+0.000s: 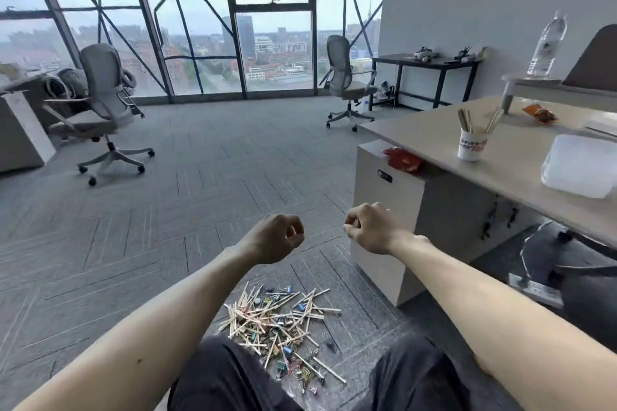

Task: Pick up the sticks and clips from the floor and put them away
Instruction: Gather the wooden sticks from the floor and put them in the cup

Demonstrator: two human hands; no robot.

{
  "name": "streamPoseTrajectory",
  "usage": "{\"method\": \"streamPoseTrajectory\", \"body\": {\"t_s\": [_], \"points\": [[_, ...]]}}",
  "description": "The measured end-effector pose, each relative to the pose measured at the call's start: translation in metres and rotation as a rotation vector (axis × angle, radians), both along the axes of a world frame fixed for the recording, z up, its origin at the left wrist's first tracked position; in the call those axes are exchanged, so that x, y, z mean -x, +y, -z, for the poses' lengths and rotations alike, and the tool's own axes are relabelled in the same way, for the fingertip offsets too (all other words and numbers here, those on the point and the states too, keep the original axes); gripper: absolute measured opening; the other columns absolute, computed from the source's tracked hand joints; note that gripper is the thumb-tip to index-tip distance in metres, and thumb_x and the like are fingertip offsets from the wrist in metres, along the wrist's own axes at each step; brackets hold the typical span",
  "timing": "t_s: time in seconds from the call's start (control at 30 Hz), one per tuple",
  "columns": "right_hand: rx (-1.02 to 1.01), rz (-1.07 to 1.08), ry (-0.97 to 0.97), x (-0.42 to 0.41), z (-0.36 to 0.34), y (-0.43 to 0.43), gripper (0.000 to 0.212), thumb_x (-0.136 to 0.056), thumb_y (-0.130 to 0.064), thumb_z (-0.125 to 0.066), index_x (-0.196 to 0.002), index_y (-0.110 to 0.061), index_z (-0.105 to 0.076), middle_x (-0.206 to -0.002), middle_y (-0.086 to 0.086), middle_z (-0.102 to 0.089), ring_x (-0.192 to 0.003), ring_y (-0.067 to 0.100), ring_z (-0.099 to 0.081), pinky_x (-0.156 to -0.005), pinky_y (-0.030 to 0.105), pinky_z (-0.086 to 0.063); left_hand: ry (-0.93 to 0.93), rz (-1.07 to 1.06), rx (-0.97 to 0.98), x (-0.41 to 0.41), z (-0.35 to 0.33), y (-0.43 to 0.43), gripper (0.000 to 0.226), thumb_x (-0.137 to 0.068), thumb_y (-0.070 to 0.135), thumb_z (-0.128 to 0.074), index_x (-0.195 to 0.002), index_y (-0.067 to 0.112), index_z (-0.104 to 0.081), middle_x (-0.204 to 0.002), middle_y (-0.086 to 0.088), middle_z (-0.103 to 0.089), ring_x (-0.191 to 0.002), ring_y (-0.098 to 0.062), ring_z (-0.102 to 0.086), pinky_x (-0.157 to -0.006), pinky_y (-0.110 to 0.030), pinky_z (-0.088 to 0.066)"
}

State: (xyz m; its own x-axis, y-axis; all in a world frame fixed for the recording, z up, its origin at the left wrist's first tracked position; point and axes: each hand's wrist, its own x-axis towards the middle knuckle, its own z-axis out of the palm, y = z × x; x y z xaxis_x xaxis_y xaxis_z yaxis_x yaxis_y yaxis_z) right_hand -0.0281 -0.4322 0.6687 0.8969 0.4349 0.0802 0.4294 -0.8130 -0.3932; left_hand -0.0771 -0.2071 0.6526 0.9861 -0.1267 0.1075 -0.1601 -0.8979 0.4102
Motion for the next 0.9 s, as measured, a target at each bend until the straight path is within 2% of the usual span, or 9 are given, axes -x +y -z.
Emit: {"method": "streamPoseTrajectory", "body": {"t_s": [0.13, 0.3, 0.53, 0.73, 0.9], "points": [[0.055, -0.034, 0.044, 0.035, 0.024, 0.018, 0.020, -0.095, -0.030, -0.058, -0.100, -0.019, -0.074, -0.101, 0.002, -0.073, -0.089, 0.022, -0.067, -0.078, 0.033, -0.055, 0.038, -0.020, 0.006, 0.038, 0.030, 0.016, 0.012, -0.095, 0.024, -0.062, -0.101, 0.016, -0.069, -0.098, 0.000, -0.071, -0.079, -0.010, -0.062, -0.069, -0.020, -0.047], [0.149, -0.081, 0.105, 0.065, 0.056, 0.039, 0.019, -0.095, -0.032, -0.057, -0.098, -0.023, -0.073, -0.102, -0.001, -0.073, -0.088, 0.021, -0.067, -0.081, 0.035, -0.056, 0.063, -0.126, 0.117, 0.081, 0.068, 0.040, 0.009, -0.092, 0.026, -0.064, -0.096, 0.020, -0.069, -0.091, 0.003, -0.071, -0.079, -0.011, -0.066, -0.072, -0.024, -0.052], [0.237, -0.116, 0.195, 0.094, 0.112, 0.060, 0.019, -0.093, -0.035, -0.058, -0.095, -0.023, -0.073, -0.099, 0.002, -0.074, -0.088, 0.024, -0.067, -0.081, 0.037, -0.056, 0.208, -0.235, 0.185, 0.136, 0.147, 0.060, 0.004, -0.091, 0.024, -0.066, -0.091, 0.020, -0.068, -0.086, 0.004, -0.069, -0.078, -0.013, -0.066, -0.074, -0.028, -0.055], [0.285, -0.149, 0.319, 0.097, 0.188, 0.070, 0.017, -0.093, -0.033, -0.057, -0.096, -0.023, -0.072, -0.099, 0.001, -0.072, -0.083, 0.023, -0.061, -0.075, 0.031, -0.047, 0.366, -0.301, 0.197, 0.145, 0.220, 0.070, 0.004, -0.087, 0.028, -0.068, -0.084, 0.027, -0.066, -0.083, 0.007, -0.070, -0.079, -0.015, -0.066, -0.079, -0.035, -0.056], [0.329, -0.153, 0.427, 0.076, 0.255, 0.078, 0.018, -0.094, -0.033, -0.057, -0.097, -0.023, -0.072, -0.100, 0.003, -0.072, -0.091, 0.027, -0.066, -0.083, 0.036, -0.054, 0.457, -0.331, 0.201, 0.120, 0.271, 0.076, 0.003, -0.088, 0.025, -0.068, -0.086, 0.023, -0.068, -0.084, 0.004, -0.069, -0.080, -0.016, -0.066, -0.080, -0.034, -0.055]]}}
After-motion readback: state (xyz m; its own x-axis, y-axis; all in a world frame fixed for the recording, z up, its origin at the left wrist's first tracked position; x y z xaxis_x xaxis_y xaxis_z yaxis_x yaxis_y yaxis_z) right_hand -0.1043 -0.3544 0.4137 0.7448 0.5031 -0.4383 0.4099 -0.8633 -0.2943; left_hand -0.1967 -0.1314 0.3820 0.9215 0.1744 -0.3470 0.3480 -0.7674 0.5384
